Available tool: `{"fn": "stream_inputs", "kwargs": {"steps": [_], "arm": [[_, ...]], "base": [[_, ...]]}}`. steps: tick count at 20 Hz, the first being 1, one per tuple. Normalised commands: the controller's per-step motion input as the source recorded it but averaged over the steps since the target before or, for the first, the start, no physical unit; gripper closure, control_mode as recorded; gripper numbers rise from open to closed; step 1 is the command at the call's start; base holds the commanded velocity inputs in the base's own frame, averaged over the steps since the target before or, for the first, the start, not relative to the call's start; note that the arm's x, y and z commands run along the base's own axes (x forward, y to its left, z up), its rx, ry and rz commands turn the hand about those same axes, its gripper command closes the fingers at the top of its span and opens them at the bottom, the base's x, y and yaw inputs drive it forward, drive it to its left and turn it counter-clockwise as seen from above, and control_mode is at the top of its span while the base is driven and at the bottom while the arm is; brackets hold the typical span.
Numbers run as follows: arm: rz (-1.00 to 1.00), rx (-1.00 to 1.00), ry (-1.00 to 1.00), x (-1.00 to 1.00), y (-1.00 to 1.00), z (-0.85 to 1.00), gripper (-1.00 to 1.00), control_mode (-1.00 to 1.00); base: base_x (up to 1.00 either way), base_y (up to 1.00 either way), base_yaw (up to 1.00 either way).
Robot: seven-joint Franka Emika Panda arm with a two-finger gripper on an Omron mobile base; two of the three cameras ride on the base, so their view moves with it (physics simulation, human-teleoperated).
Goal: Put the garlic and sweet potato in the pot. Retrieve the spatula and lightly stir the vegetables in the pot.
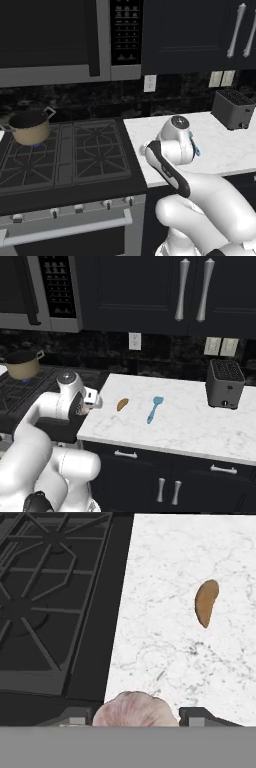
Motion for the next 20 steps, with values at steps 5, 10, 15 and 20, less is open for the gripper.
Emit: {"fn": "stream_inputs", "kwargs": {"steps": [5,10,15,20], "arm": [[0.0,0.0,0.07,0.0,0.27,0.04,1.0,1.0],[0.0,0.0,0.0,0.0,0.0,0.0,1.0,1.0],[0.0,0.0,0.0,0.0,0.0,0.0,1.0,1.0],[0.0,0.0,0.0,0.0,0.0,0.0,1.0,1.0]], "base": [[-0.02,0.26,0.0],[-0.39,0.48,0.0],[-0.25,0.65,-0.04],[0.0,0.98,-0.12]]}}
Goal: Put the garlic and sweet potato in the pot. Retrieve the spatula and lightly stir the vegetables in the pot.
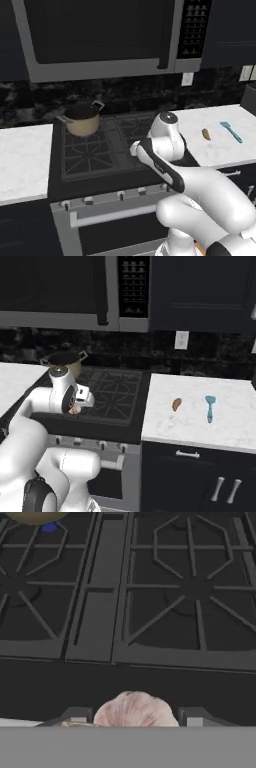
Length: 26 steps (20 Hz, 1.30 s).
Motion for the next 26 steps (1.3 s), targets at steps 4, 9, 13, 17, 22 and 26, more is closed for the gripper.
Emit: {"fn": "stream_inputs", "kwargs": {"steps": [4,9,13,17,22,26], "arm": [[0.0,0.0,0.0,0.0,0.0,0.0,1.0,1.0],[0.0,0.0,0.0,0.0,0.0,0.0,1.0,1.0],[0.0,0.0,0.0,0.0,0.0,0.0,1.0,1.0],[0.0,0.0,0.0,0.0,0.0,0.0,1.0,1.0],[0.0,0.0,0.0,0.0,0.0,0.0,1.0,1.0],[0.0,0.0,0.0,0.0,0.0,0.0,1.0,-1.0]], "base": [[0.03,0.94,-0.15],[0.15,0.76,-0.17],[0.45,0.29,-0.14],[0.54,0.0,-0.05],[0.19,0.0,-0.01],[0.0,0.0,0.0]]}}
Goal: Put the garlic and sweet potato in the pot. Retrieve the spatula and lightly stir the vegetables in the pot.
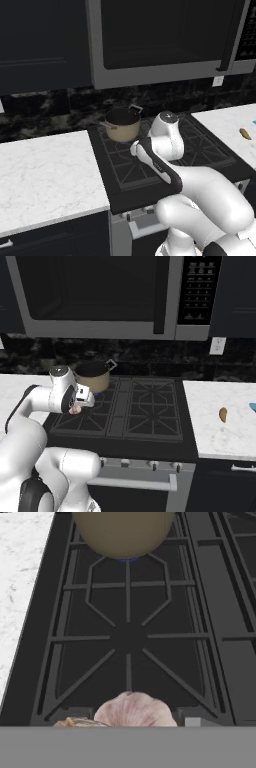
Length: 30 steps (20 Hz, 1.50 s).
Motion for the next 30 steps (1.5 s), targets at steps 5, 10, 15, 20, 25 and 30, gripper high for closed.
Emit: {"fn": "stream_inputs", "kwargs": {"steps": [5,10,15,20,25,30], "arm": [[-0.01,0.01,-0.2,0.1,0.0,0.18,1.0,-1.0],[-0.02,0.03,-0.29,0.42,0.0,0.76,1.0,-1.0],[0.0,0.0,-0.09,0.91,0.12,0.52,1.0,-1.0],[-0.03,0.0,-0.1,0.83,0.03,0.18,1.0,-1.0],[-0.05,0.0,-0.05,0.54,0.08,0.05,1.0,-1.0],[-0.08,0.0,0.0,0.44,0.15,0.0,1.0,-1.0]], "base": [[0.0,0.0,0.0],[0.0,0.0,0.0],[0.0,0.0,0.0],[0.0,0.0,0.0],[0.0,0.0,0.0],[0.0,0.0,0.0]]}}
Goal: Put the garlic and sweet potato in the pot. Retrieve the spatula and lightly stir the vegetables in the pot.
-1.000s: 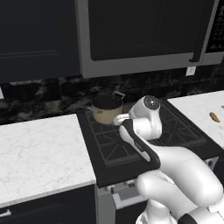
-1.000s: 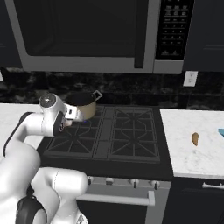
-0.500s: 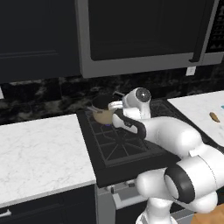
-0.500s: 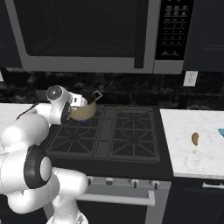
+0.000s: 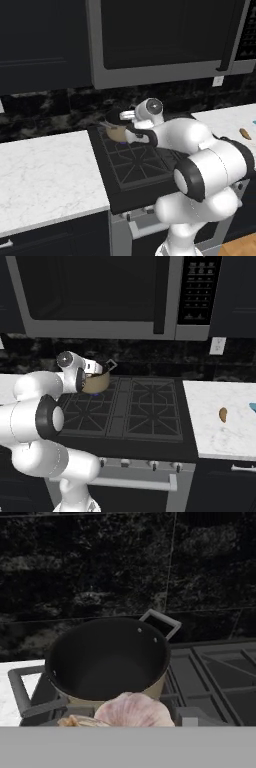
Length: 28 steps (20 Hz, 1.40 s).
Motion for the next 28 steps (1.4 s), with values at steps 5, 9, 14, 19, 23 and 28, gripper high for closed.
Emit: {"fn": "stream_inputs", "kwargs": {"steps": [5,9,14,19,23,28], "arm": [[-0.08,0.0,0.0,0.41,0.22,0.0,1.0,-1.0],[-0.06,0.0,0.06,0.39,0.2,-0.1,1.0,-1.0],[-0.05,0.0,0.1,0.33,0.11,-0.2,1.0,-1.0],[-0.03,0.0,0.07,0.24,0.0,-0.19,1.0,-1.0],[-0.02,0.0,0.07,0.27,0.0,-0.17,1.0,-1.0],[-0.01,0.01,0.06,0.29,0.0,-0.12,1.0,-1.0]], "base": [[0.0,0.0,0.0],[0.0,0.0,0.0],[0.0,0.0,0.0],[0.0,0.0,0.0],[0.0,0.0,0.0],[0.0,0.0,0.0]]}}
